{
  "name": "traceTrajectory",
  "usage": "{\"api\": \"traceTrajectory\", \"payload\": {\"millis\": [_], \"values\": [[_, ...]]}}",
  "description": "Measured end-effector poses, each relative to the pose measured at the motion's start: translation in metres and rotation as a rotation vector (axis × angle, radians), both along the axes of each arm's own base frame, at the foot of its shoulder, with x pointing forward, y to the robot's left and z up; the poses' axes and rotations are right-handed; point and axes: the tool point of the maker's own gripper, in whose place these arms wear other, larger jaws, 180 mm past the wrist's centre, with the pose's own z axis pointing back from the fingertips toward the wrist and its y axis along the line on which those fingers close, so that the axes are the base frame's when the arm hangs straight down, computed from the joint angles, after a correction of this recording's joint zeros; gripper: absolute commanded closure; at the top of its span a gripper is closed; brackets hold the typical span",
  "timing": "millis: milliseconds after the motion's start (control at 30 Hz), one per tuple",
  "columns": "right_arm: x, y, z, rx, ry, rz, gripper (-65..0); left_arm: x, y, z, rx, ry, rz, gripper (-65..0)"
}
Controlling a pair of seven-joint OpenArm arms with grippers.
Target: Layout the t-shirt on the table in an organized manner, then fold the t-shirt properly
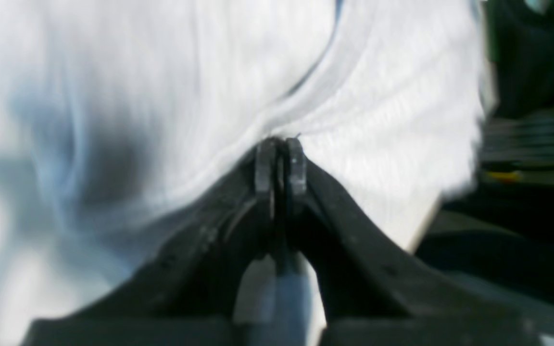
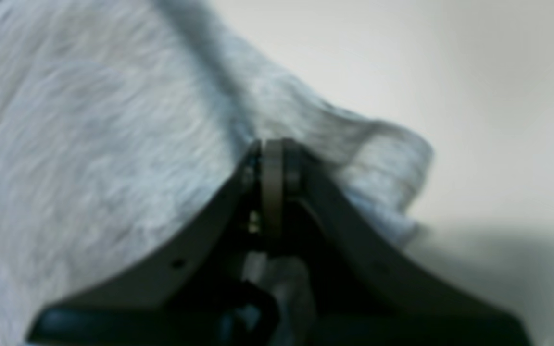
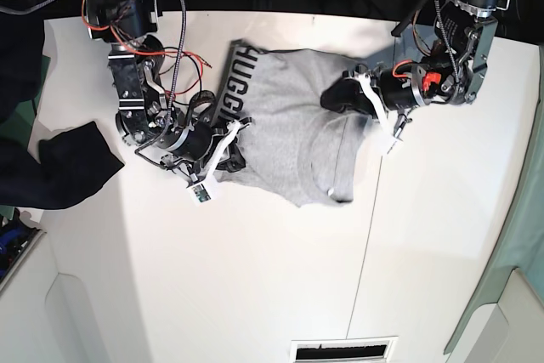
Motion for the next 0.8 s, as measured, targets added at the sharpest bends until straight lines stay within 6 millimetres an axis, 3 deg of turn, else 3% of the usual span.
{"api": "traceTrajectory", "payload": {"millis": [100,367,467,567,633,800], "values": [[-0.021,0.004,0.002,0.044,0.008,-0.013,0.0,0.022,0.011,0.008,0.040,-0.032,0.009,-4.1],[-0.058,0.020,0.008,0.148,0.049,-0.034,0.0,0.075,0.009,0.045,0.042,-0.159,0.010,-4.1],[-0.073,0.030,0.002,0.171,0.083,-0.033,0.0,0.078,0.006,0.048,0.035,-0.165,0.008,-4.1],[-0.071,0.032,0.005,0.172,0.075,-0.031,0.0,0.074,0.007,0.044,0.041,-0.152,0.003,-4.1],[-0.065,0.027,0.012,0.166,0.058,-0.042,0.0,0.071,0.013,0.044,0.046,-0.134,-0.002,-4.1],[-0.058,0.006,0.029,0.116,0.044,-0.060,0.0,0.066,0.042,0.069,0.023,-0.151,-0.001,-4.1]]}}
